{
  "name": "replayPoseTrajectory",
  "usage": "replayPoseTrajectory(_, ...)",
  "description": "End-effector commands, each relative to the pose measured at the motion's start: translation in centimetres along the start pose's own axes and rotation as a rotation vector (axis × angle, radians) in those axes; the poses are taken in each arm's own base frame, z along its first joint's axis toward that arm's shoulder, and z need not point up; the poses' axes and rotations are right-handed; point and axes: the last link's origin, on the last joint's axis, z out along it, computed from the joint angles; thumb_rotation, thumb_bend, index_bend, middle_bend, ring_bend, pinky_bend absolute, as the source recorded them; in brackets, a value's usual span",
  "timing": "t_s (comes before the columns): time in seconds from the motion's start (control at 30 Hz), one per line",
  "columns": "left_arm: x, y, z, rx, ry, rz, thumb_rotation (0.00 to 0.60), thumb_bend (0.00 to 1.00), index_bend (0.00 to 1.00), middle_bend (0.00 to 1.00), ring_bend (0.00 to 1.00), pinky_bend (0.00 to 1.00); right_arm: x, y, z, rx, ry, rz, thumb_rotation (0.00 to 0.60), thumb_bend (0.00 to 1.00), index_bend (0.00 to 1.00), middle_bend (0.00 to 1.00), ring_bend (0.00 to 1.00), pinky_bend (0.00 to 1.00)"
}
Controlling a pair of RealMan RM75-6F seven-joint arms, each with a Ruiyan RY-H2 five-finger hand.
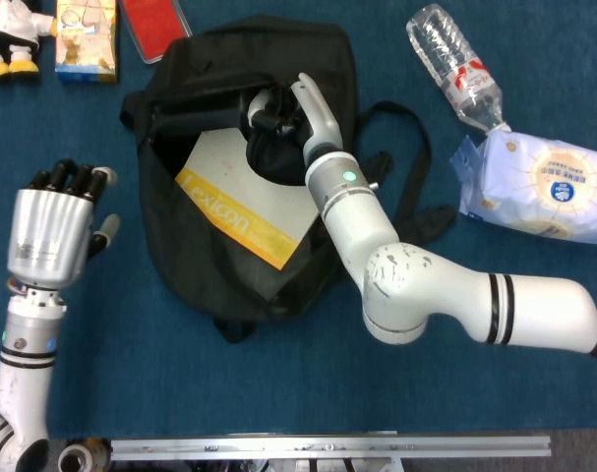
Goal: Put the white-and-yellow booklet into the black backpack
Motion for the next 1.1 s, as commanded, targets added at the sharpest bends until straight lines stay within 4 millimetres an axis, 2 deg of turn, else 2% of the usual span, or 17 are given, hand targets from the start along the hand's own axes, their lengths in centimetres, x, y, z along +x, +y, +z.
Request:
replayPoseTrajectory(0.03, 0.3, -0.9, -0.2, 0.035, -0.017, -0.011, 0.600, 0.14, 0.41, 0.51, 0.39, 0.61, 0.2, 0.2, -0.2, 0.002, -0.006, -0.015, 0.600, 0.87, 0.85, 0.73, 0.74, 0.97)
replayPoseTrajectory(0.13, 0.6, -2.1, -0.4, 0.088, -0.076, -0.025, 0.600, 0.14, 0.37, 0.47, 0.35, 0.59, 0.2, 0.6, -0.5, 0.008, -0.017, -0.051, 0.600, 0.87, 0.85, 0.73, 0.73, 0.97)
replayPoseTrajectory(0.2, 0.9, -2.9, -0.6, 0.117, -0.138, -0.040, 0.600, 0.14, 0.33, 0.41, 0.29, 0.54, 0.3, 0.9, -0.7, 0.014, -0.033, -0.086, 0.600, 0.86, 0.85, 0.72, 0.72, 0.96)
replayPoseTrajectory(0.33, 2.0, -4.3, -0.9, 0.153, -0.238, -0.049, 0.600, 0.14, 0.26, 0.31, 0.19, 0.43, 0.6, 1.7, -1.0, 0.037, -0.050, -0.188, 0.600, 0.83, 0.84, 0.67, 0.65, 0.86)
replayPoseTrajectory(0.4, 2.4, -4.7, -1.1, 0.163, -0.262, -0.045, 0.600, 0.14, 0.24, 0.29, 0.17, 0.41, 0.5, 2.4, -1.1, 0.045, -0.067, -0.240, 0.600, 0.81, 0.80, 0.65, 0.63, 0.80)
replayPoseTrajectory(0.6, 3.0, -5.0, -1.7, 0.168, -0.287, -0.043, 0.600, 0.14, 0.23, 0.28, 0.16, 0.38, -0.3, 4.1, -1.4, 0.051, -0.146, -0.351, 0.600, 0.72, 0.62, 0.53, 0.50, 0.59)
replayPoseTrajectory(0.7, 3.3, -5.0, -1.8, 0.166, -0.282, -0.039, 0.600, 0.14, 0.23, 0.27, 0.16, 0.38, -0.8, 4.7, -1.6, 0.044, -0.200, -0.383, 0.600, 0.67, 0.49, 0.45, 0.40, 0.47)
replayPoseTrajectory(0.8, 3.6, -4.9, -1.9, 0.163, -0.279, -0.037, 0.600, 0.14, 0.23, 0.27, 0.15, 0.38, -1.0, 5.2, -1.7, 0.040, -0.234, -0.410, 0.600, 0.59, 0.37, 0.37, 0.31, 0.37)
replayPoseTrajectory(0.93, 3.8, -4.7, -2.0, 0.158, -0.277, -0.043, 0.600, 0.14, 0.22, 0.27, 0.15, 0.38, -1.1, 5.7, -1.9, 0.038, -0.277, -0.451, 0.600, 0.43, 0.22, 0.30, 0.23, 0.27)
replayPoseTrajectory(1.1, 3.7, -4.4, -2.0, 0.154, -0.281, -0.051, 0.600, 0.14, 0.22, 0.27, 0.15, 0.38, -1.3, 5.8, -2.3, 0.043, -0.346, -0.455, 0.600, 0.28, 0.13, 0.23, 0.14, 0.17)
